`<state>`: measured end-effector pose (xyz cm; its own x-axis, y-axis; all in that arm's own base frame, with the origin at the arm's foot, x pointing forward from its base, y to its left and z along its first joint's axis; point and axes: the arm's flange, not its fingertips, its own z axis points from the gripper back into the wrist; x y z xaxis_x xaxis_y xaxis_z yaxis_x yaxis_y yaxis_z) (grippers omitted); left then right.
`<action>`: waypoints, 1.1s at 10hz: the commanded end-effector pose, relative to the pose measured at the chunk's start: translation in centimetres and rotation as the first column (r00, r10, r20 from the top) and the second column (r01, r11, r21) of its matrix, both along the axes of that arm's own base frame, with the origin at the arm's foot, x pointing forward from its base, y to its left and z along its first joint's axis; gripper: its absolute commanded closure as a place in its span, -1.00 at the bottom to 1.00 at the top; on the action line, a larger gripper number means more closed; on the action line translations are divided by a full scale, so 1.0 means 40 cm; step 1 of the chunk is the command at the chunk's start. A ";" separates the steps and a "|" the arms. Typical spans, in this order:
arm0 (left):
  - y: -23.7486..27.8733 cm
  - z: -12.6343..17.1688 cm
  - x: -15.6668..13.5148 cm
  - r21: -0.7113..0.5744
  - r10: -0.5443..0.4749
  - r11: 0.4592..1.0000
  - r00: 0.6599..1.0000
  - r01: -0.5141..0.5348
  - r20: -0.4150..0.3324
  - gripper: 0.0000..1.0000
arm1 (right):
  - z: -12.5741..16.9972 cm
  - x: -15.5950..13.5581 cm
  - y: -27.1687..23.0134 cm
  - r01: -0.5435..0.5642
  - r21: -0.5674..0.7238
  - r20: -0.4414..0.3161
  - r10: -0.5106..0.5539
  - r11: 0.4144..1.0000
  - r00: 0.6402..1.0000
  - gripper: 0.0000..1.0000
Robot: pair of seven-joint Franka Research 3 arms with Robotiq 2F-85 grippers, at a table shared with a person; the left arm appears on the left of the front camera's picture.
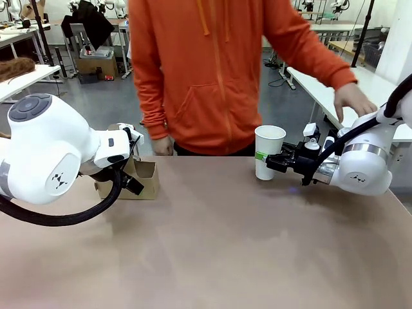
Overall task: Pour a drink into a cup and package it in a carrier.
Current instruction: When a person places the Paper Cup Lid on the 600 ml Paper Cup , lift the 600 ml Paper Cup.
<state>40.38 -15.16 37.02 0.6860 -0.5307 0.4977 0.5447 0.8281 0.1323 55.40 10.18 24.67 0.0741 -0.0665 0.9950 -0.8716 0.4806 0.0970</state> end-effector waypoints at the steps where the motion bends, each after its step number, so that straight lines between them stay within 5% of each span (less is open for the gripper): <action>1: 0.001 0.001 0.000 -0.002 0.000 1.000 1.000 0.000 0.000 -1.00 | 0.011 -0.002 0.005 -0.001 0.004 0.007 0.001 1.000 1.000 -0.60; 11: 0.001 0.001 0.000 -0.002 0.000 1.000 1.000 0.000 0.000 -1.00 | 0.011 -0.002 0.005 -0.001 0.004 0.007 0.001 1.000 1.000 -0.60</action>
<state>40.38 -15.16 37.02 0.6860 -0.5307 0.4977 0.5447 0.8281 0.1323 55.40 10.18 24.67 0.0741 -0.0665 0.9950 -0.8716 0.4806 0.0970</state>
